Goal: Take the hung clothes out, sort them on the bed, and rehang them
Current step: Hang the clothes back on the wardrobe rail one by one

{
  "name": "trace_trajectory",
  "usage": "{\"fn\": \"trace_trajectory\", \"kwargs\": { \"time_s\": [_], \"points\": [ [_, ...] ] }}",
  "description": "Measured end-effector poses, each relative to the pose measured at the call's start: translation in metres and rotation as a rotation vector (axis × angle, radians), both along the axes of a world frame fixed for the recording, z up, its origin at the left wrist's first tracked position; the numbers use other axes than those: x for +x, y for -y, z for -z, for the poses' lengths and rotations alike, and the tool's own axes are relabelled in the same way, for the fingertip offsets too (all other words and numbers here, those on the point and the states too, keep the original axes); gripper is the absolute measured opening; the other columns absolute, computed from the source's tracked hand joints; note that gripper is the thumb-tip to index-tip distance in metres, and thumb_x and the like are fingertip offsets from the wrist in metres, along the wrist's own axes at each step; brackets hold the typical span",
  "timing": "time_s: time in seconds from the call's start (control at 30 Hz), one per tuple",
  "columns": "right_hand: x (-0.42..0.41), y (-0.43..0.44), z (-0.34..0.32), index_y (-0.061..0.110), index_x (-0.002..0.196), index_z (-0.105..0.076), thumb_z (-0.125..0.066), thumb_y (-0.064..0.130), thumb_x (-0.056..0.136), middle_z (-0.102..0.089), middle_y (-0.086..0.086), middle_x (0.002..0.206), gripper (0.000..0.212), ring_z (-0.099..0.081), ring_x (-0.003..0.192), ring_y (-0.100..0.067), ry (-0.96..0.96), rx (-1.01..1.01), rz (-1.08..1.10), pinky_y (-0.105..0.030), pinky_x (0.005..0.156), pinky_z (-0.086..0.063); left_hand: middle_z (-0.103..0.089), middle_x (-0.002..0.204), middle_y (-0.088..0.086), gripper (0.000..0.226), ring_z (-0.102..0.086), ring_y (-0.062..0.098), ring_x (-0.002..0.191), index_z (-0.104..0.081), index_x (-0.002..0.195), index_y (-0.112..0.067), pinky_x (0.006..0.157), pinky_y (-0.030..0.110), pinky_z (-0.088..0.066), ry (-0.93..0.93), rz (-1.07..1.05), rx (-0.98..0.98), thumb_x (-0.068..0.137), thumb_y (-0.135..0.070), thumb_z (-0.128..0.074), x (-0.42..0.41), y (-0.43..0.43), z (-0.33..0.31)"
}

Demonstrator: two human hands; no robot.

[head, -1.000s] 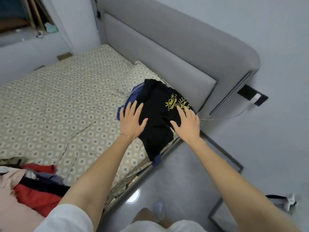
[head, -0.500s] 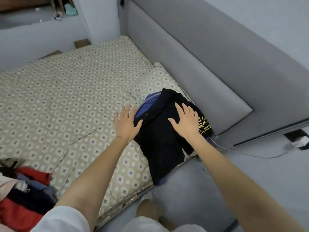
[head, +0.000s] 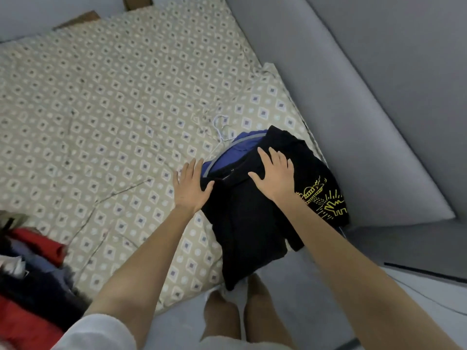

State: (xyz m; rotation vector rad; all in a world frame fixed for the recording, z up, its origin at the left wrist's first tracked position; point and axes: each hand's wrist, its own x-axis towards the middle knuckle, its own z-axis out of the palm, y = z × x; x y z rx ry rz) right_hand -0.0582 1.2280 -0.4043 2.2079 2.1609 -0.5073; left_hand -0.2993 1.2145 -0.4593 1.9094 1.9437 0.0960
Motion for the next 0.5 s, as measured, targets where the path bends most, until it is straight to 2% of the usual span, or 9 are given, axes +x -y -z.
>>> {"fn": "trace_trajectory", "kwargs": {
  "time_s": [0.3,0.4,0.5],
  "points": [
    [0.005,-0.091,0.089,0.024,0.156,-0.017,-0.044,0.056,0.097,-0.018,-0.012,0.161,0.073,-0.014,0.148,-0.033,0.036,-0.091,-0.129,-0.05,0.12,-0.011,-0.018,0.164,0.003,0.075,-0.015,0.022,0.151,-0.013,0.158,-0.022,0.12,0.05,-0.006,0.036,-0.205,-0.165,0.098,-0.051,-0.048,0.013,-0.018,0.099],
    [0.008,-0.121,0.123,0.021,0.155,-0.022,-0.048,0.054,0.096,-0.024,-0.015,0.159,0.073,-0.018,0.147,-0.035,0.053,-0.038,-0.183,-0.052,0.119,-0.012,-0.013,0.165,0.003,0.076,-0.011,0.023,0.151,-0.008,0.158,-0.024,0.12,0.05,-0.006,0.022,-0.215,-0.207,0.098,-0.051,-0.046,0.016,-0.029,0.133],
    [0.013,-0.14,0.15,0.021,0.156,-0.021,-0.049,0.054,0.096,-0.02,-0.015,0.161,0.074,-0.014,0.149,-0.036,0.075,-0.029,-0.24,-0.052,0.119,-0.008,-0.012,0.166,0.002,0.074,-0.011,0.022,0.152,-0.008,0.158,-0.024,0.121,0.049,-0.007,0.041,-0.224,-0.224,0.099,-0.052,-0.044,0.017,-0.042,0.162]
  ]
}}
